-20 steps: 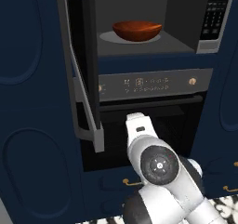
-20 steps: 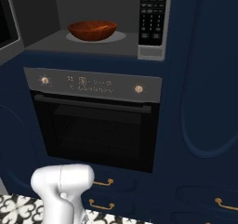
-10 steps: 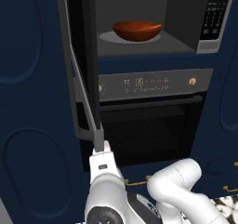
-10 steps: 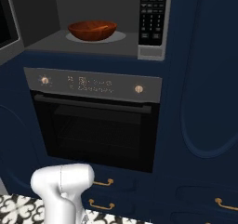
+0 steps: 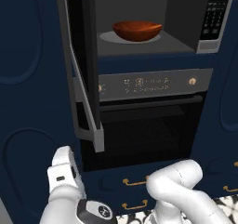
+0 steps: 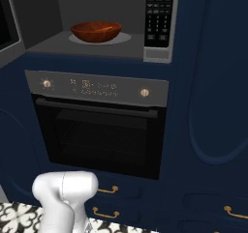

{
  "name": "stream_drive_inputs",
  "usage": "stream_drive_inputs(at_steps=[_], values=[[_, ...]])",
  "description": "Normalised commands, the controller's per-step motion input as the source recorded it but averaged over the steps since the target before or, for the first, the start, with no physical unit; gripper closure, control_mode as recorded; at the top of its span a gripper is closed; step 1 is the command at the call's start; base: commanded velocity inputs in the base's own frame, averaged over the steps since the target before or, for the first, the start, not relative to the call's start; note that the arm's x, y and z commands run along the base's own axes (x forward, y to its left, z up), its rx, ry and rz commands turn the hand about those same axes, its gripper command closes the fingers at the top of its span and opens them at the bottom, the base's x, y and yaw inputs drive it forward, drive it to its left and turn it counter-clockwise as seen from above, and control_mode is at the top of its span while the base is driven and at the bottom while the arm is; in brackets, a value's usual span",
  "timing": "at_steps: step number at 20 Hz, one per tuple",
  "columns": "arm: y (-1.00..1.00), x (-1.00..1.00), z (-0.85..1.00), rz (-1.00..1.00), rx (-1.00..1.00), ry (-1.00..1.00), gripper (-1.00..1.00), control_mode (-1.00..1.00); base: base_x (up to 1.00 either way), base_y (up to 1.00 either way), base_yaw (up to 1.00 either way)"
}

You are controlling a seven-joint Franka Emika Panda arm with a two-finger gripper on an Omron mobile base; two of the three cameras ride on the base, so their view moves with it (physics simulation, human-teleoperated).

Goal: Pick the carrot from the sink and place it in the bowl. Then pick the bowl and place it in the microwave. Then close the microwave door and press the start button.

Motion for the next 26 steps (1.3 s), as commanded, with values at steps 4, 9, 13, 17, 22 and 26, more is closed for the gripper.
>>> stream_drive_inputs(at_steps=[4, 9, 13, 17, 22, 26], values=[[0.98, 0.40, 0.57, -0.17, -0.05, -0.14, -1.00, -1.00, 0.00, 0.00, 0.00], [0.43, 0.21, 0.89, -0.21, 0.00, -0.10, -1.00, -1.00, 0.00, 0.00, 0.00], [-0.18, 0.01, 1.00, -0.24, 0.00, -0.12, -1.00, -1.00, 0.00, 0.00, 0.00], [-0.66, 0.03, 0.86, -0.29, 0.03, -0.07, -1.00, -1.00, 0.00, 0.00, 0.00], [-0.97, 0.00, 0.55, -0.26, 0.06, 0.00, -1.00, -1.00, 0.00, 0.00, 0.00], [-1.00, 0.04, 0.39, -0.19, 0.10, 0.03, -1.00, -1.00, 0.00, 0.00, 0.00]])
